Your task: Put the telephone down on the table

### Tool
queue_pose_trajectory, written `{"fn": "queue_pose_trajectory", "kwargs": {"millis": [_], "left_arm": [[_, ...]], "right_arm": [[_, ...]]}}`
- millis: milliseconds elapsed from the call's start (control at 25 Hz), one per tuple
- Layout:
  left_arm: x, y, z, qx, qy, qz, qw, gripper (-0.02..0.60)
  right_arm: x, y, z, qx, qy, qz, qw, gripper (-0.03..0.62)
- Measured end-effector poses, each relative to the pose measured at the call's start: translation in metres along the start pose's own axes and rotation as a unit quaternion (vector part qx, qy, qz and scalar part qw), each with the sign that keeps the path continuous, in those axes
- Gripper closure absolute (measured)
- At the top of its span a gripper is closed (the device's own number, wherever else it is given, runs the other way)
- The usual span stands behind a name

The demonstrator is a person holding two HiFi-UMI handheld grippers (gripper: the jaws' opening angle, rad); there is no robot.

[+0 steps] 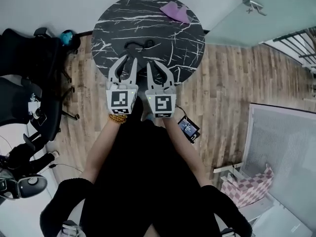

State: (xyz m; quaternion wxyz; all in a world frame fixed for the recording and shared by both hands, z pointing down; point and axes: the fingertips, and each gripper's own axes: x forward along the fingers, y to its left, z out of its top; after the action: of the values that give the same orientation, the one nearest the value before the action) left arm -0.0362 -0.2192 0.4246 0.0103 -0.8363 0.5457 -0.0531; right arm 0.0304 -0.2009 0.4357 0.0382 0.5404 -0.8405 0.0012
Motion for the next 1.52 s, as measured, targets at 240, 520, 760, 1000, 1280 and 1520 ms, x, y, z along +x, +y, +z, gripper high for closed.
{"fn": "queue_pose_trajectory", "kwargs": {"millis": [240,520,760,1000,1280,1520], "left_arm": [[-0.017,-0.027,0.008,0.001,-0.008,-0.010,0.9999,0.491],[-0.024,-0.033,0.010,0.019,-0.014,-0.009,0.9997,0.499],[-0.031,-0.042,0.008,0.017,-0.021,-0.006,0.9996,0.508],[-0.044,-0.044,0.002,0.020,-0.018,-0.003,0.9996,0.518],[-0.058,-0.043,0.000,0.030,-0.022,0.002,0.9993,0.534],[-0.069,-0.044,-0.003,0.027,-0.029,-0.008,0.9992,0.541]], "right_arm": [[-0.020,0.000,0.007,0.011,-0.012,-0.005,1.000,0.542],[-0.034,-0.006,0.017,0.020,-0.038,-0.017,0.999,0.542],[-0.043,-0.007,0.016,0.012,-0.038,-0.016,0.999,0.542],[-0.047,-0.001,0.014,0.006,-0.034,-0.013,0.999,0.542],[-0.054,0.022,0.016,0.000,-0.038,0.012,0.999,0.542],[-0.056,0.034,0.013,0.003,-0.041,0.021,0.999,0.542]]}}
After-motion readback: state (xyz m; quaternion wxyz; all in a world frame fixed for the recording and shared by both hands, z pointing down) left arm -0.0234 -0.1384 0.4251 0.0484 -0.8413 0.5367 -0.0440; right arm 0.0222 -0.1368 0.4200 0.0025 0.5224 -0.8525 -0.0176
